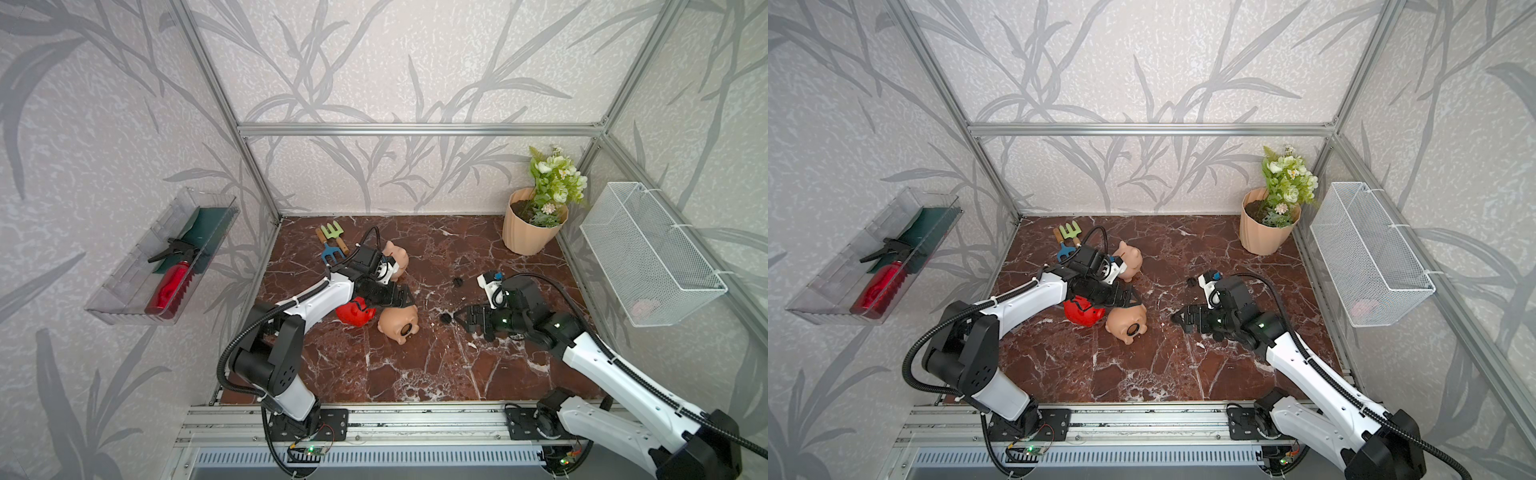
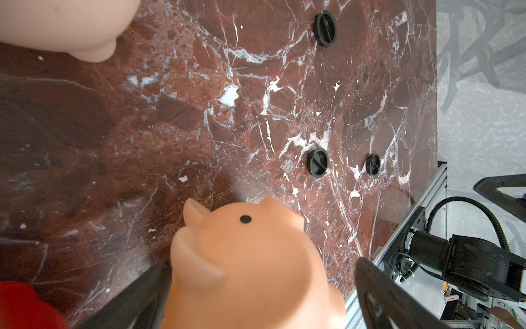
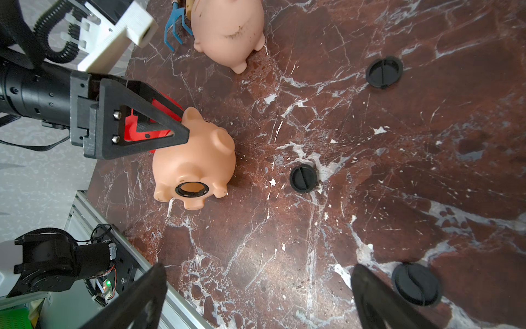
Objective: Close piggy banks
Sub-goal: Turn over the piggy bank at the center of the board, then pick up the knob at the center of the board.
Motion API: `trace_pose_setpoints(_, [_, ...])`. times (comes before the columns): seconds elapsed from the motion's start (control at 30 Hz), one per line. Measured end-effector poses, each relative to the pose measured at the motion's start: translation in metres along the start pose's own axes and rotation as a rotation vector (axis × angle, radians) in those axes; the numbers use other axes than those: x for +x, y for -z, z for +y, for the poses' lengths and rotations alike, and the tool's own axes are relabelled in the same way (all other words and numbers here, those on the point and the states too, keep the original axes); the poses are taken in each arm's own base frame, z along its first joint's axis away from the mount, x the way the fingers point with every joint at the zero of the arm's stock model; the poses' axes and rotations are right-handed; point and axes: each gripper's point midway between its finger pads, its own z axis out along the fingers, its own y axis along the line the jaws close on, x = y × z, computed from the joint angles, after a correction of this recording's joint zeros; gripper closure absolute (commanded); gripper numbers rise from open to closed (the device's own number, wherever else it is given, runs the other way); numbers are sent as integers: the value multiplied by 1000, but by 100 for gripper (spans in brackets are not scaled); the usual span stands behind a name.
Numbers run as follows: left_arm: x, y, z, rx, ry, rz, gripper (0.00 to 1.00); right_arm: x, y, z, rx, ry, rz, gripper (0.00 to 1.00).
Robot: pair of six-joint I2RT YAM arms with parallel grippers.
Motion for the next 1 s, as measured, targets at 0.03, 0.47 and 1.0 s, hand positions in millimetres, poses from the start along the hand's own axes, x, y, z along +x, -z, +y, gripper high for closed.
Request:
trace_pose_setpoints(0.03, [-1,1,0,-4,0,-2,1,0,0,0,0,0,1,1])
trace_pose_setpoints(0.47, [-2,36,-12,-87,-55,-50,1,6,-26,-7,28,-15,56,33])
trace_pose_setpoints(1.0, [16,131,-28,-182,-139,-346,1,0,-94,-7,179,118,228,59])
